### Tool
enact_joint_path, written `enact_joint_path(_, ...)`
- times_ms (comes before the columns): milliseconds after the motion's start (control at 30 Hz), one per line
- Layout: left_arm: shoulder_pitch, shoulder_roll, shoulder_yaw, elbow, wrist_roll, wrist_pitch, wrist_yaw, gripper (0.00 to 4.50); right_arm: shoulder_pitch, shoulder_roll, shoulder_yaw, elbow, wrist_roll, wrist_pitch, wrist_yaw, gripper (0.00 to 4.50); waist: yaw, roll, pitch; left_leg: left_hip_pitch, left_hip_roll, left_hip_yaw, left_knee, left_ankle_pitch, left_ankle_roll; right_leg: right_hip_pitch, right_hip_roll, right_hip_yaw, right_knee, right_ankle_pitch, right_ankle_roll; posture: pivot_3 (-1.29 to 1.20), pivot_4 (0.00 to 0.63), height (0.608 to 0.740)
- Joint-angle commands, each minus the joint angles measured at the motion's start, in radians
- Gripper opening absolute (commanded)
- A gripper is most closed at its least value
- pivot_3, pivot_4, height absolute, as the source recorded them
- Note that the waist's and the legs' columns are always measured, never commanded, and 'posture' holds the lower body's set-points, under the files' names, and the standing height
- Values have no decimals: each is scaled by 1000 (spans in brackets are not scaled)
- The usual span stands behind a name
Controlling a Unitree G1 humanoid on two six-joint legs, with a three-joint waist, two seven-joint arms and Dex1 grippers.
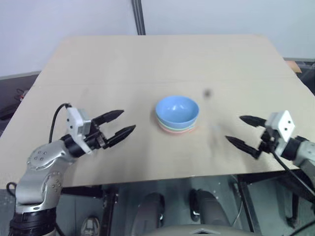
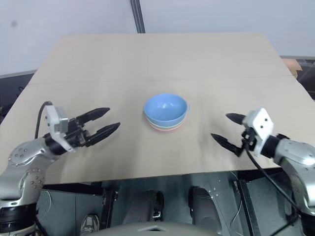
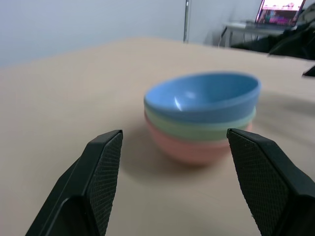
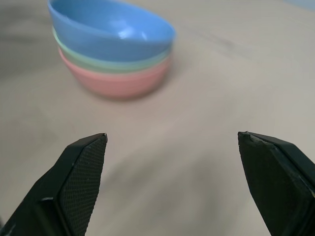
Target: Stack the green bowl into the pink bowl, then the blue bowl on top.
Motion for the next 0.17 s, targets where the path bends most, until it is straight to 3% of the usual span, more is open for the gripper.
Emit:
enact_joint_path(33,70,56,70,-51,-56,38,-48,3596,96,-37,-135,-72,63,-11,41,4464,-2,0,0,1,0,0,0,0,0,1,0,0,0,0,0,0,150,740)
enact_joint_path(167,114,92,71,-50,-54,50,-86,3596,160,-47,-191,-85,96,-9,42,4464,-1,0,0,1,0,0,0,0,0,1,0,0,0,0,0,0,150,740)
